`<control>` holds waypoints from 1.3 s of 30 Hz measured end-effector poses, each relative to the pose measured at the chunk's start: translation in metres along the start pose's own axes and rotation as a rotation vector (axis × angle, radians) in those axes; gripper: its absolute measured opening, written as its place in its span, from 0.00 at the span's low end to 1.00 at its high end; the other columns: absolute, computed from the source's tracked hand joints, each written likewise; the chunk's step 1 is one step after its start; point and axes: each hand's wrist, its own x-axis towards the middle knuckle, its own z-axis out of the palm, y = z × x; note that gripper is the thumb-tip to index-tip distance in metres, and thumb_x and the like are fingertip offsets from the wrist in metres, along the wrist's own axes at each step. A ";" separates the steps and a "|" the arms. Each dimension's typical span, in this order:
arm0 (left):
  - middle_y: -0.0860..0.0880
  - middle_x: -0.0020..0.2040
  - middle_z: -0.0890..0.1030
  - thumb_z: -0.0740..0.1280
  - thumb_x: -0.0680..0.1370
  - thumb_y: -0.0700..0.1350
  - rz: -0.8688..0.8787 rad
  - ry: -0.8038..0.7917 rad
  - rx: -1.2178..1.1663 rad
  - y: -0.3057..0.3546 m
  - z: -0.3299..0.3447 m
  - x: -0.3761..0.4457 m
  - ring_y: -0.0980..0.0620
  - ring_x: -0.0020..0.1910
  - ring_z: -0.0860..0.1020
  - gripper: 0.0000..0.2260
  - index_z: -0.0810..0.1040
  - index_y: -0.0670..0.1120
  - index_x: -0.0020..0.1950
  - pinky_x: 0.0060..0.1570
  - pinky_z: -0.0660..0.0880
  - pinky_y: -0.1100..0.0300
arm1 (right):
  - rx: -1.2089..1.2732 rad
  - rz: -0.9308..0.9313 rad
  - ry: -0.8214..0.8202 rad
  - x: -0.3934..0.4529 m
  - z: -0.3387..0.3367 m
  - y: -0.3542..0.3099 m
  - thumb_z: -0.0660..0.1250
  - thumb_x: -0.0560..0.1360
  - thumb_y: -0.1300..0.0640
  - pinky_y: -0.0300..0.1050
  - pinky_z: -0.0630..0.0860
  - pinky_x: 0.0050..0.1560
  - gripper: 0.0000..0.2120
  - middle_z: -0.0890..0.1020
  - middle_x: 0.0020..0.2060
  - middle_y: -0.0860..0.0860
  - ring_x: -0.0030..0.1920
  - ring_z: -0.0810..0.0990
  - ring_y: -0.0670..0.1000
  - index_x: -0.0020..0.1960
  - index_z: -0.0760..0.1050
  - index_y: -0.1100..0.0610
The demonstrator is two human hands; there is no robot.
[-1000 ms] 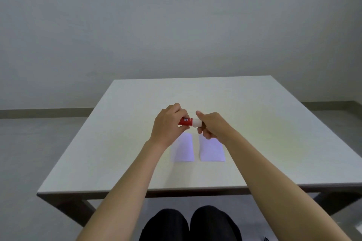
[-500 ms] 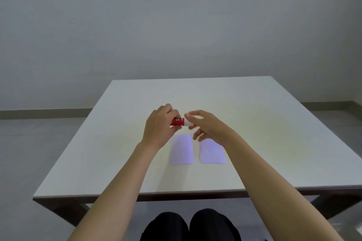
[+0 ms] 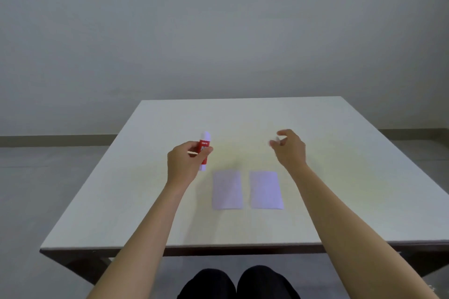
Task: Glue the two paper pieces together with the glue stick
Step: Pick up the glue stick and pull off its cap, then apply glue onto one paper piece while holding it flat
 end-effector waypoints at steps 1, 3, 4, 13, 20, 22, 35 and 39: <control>0.57 0.37 0.82 0.72 0.71 0.50 -0.045 0.003 -0.066 -0.002 -0.001 0.000 0.53 0.36 0.81 0.03 0.81 0.53 0.41 0.38 0.74 0.61 | -0.095 0.015 0.027 0.004 -0.002 0.010 0.66 0.75 0.58 0.46 0.72 0.51 0.13 0.82 0.51 0.57 0.54 0.79 0.58 0.59 0.75 0.60; 0.50 0.43 0.84 0.72 0.72 0.47 -0.135 0.022 -0.213 -0.006 -0.001 -0.001 0.50 0.41 0.83 0.02 0.82 0.50 0.43 0.44 0.79 0.57 | -0.287 0.004 0.019 0.008 -0.002 0.028 0.64 0.76 0.59 0.49 0.72 0.51 0.11 0.80 0.54 0.58 0.58 0.76 0.59 0.57 0.76 0.60; 0.46 0.45 0.84 0.72 0.72 0.46 -0.177 0.038 -0.280 -0.007 0.000 -0.002 0.48 0.43 0.83 0.03 0.82 0.48 0.44 0.45 0.80 0.55 | -0.385 -0.017 0.009 0.008 -0.001 0.036 0.62 0.76 0.60 0.50 0.72 0.51 0.11 0.79 0.55 0.58 0.58 0.75 0.60 0.58 0.76 0.60; 0.57 0.30 0.83 0.70 0.72 0.42 -0.259 0.033 -0.446 -0.004 0.002 -0.007 0.50 0.42 0.80 0.03 0.81 0.49 0.39 0.57 0.77 0.49 | -0.677 -0.139 -0.021 0.006 0.002 0.057 0.61 0.75 0.59 0.50 0.66 0.57 0.20 0.78 0.58 0.56 0.60 0.72 0.59 0.67 0.69 0.53; 0.49 0.37 0.83 0.70 0.73 0.40 -0.312 0.087 -0.536 0.011 0.007 -0.008 0.49 0.45 0.80 0.05 0.80 0.48 0.37 0.57 0.77 0.52 | -0.403 -0.244 0.006 -0.014 0.003 0.014 0.67 0.74 0.50 0.53 0.67 0.63 0.29 0.76 0.61 0.56 0.63 0.72 0.59 0.72 0.64 0.54; 0.47 0.42 0.82 0.70 0.73 0.37 -0.329 0.070 -0.644 0.020 0.012 -0.008 0.47 0.46 0.81 0.05 0.81 0.46 0.39 0.49 0.80 0.60 | -0.048 -0.269 -0.168 -0.034 0.012 -0.013 0.71 0.73 0.51 0.47 0.72 0.56 0.27 0.79 0.54 0.55 0.55 0.78 0.56 0.69 0.68 0.53; 0.48 0.43 0.85 0.74 0.70 0.42 -0.402 -0.055 -0.738 0.039 0.022 -0.021 0.53 0.45 0.84 0.04 0.82 0.42 0.42 0.54 0.73 0.60 | 0.682 -0.039 -0.602 -0.079 0.051 -0.021 0.57 0.81 0.51 0.39 0.71 0.37 0.14 0.78 0.30 0.47 0.32 0.76 0.46 0.50 0.79 0.56; 0.57 0.37 0.85 0.74 0.70 0.42 -0.357 -0.109 -0.728 0.043 0.027 -0.025 0.56 0.45 0.84 0.03 0.83 0.44 0.42 0.49 0.72 0.64 | 0.791 0.282 -0.524 -0.076 0.053 -0.029 0.52 0.81 0.46 0.42 0.67 0.33 0.23 0.73 0.23 0.49 0.21 0.68 0.49 0.39 0.74 0.59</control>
